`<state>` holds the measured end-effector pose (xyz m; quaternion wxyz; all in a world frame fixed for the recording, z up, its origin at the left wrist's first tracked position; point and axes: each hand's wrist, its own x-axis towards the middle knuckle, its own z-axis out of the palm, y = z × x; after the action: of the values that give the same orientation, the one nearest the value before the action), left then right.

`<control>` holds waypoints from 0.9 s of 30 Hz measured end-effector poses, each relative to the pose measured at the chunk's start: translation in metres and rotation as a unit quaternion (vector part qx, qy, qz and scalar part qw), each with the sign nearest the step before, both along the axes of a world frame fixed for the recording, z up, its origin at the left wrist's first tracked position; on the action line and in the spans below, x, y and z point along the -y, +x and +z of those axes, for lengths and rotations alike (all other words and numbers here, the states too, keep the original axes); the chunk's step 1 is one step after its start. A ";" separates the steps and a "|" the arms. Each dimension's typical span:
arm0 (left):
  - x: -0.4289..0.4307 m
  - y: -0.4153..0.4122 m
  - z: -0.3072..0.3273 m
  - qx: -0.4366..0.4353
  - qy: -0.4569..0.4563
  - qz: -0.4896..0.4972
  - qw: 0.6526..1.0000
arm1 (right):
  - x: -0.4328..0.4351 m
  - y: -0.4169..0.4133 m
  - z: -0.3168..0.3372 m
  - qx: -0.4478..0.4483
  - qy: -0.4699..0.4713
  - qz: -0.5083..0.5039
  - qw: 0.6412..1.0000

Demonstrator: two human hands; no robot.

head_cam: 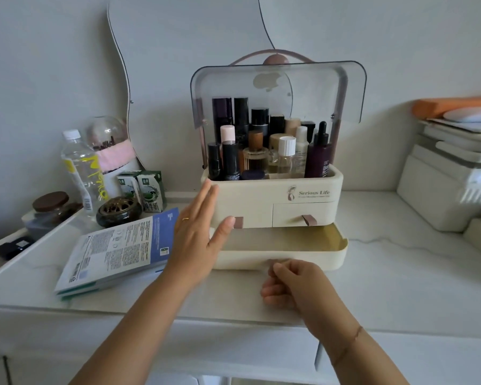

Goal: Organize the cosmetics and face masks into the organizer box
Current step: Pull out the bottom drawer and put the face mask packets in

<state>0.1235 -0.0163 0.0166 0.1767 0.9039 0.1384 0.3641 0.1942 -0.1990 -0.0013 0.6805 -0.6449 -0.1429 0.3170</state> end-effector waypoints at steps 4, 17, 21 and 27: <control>0.004 -0.014 0.000 -0.007 -0.065 -0.007 0.998 | 0.019 -0.021 -0.001 0.008 0.006 0.004 1.000; 0.024 -0.046 -0.026 -0.060 -0.044 -0.087 0.993 | 0.052 -0.016 -0.004 0.369 -0.150 -0.181 0.899; 0.033 -0.046 -0.032 -0.043 -0.035 -0.073 0.996 | 0.062 0.005 -0.004 0.499 -0.243 -0.231 0.799; 0.040 -0.043 -0.030 -0.004 -0.044 -0.064 0.997 | 0.064 0.017 -0.012 0.495 -0.223 -0.192 0.818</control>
<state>0.0800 -0.0565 -0.0134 0.2388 0.9037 0.0972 0.3418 0.2109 -0.2630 -0.0133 0.4025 -0.8637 -0.2585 -0.1589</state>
